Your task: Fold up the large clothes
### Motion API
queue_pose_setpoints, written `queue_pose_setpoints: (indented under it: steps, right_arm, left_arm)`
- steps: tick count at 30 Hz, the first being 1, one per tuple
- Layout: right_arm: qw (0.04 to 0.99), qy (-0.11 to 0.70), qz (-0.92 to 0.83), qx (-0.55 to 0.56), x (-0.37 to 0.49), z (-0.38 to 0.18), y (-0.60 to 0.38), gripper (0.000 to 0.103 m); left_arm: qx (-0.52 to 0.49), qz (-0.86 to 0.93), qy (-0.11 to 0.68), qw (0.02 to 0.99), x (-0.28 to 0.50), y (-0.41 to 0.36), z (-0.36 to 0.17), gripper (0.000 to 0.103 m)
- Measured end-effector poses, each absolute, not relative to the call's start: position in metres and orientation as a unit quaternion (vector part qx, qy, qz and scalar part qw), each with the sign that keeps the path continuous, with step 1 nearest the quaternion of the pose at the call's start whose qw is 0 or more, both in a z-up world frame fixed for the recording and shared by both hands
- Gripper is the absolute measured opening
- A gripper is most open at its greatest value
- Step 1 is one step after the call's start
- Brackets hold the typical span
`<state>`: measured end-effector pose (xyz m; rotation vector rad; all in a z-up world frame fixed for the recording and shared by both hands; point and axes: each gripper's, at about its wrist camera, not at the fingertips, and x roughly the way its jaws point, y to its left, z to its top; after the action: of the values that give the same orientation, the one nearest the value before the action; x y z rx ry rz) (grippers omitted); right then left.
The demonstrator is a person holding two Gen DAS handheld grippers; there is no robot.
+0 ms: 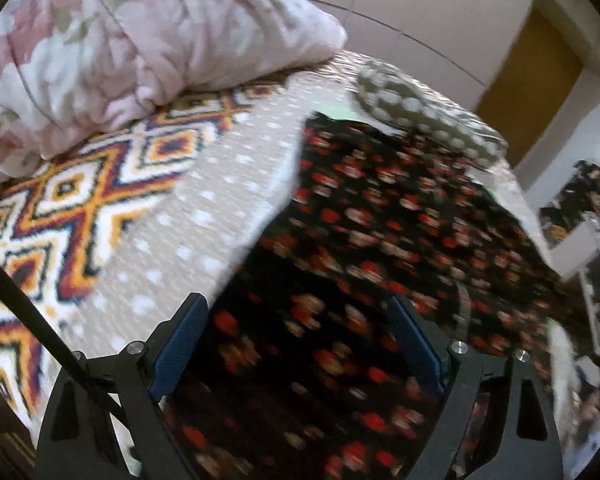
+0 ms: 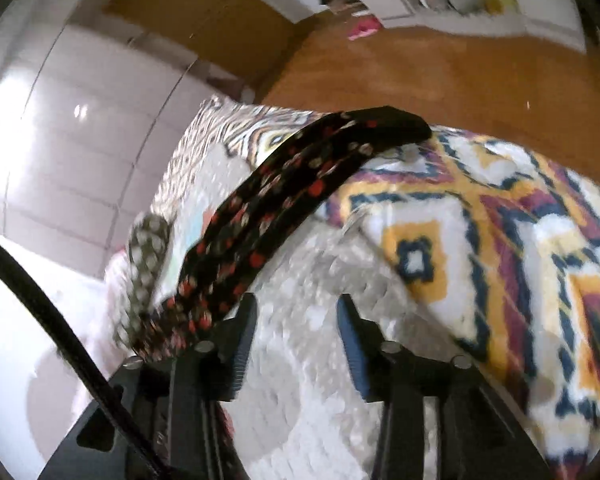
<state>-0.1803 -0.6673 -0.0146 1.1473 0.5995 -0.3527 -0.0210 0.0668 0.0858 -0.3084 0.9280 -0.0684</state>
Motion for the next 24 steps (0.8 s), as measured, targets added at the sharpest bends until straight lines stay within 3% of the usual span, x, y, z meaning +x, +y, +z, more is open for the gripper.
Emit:
queue_pose_setpoints:
  steps: [13, 22, 24]
  right_arm:
    - [0.731, 0.224, -0.172, 0.622, -0.147, -0.052, -0.737, 0.050]
    - [0.728, 0.222, -0.203, 0.616, -0.120, -0.063, -0.762, 0.050]
    - [0.727, 0.219, -0.209, 0.616, -0.120, -0.063, -0.766, 0.046]
  left_arm:
    - [-0.168, -0.055, 0.467, 0.866, -0.061, 0.030, 0.081, 0.090]
    - [-0.171, -0.046, 0.477, 0.861, -0.058, 0.025, 0.073, 0.090]
    - [-0.170, -0.049, 0.480, 0.859, -0.057, 0.024, 0.071, 0.090]
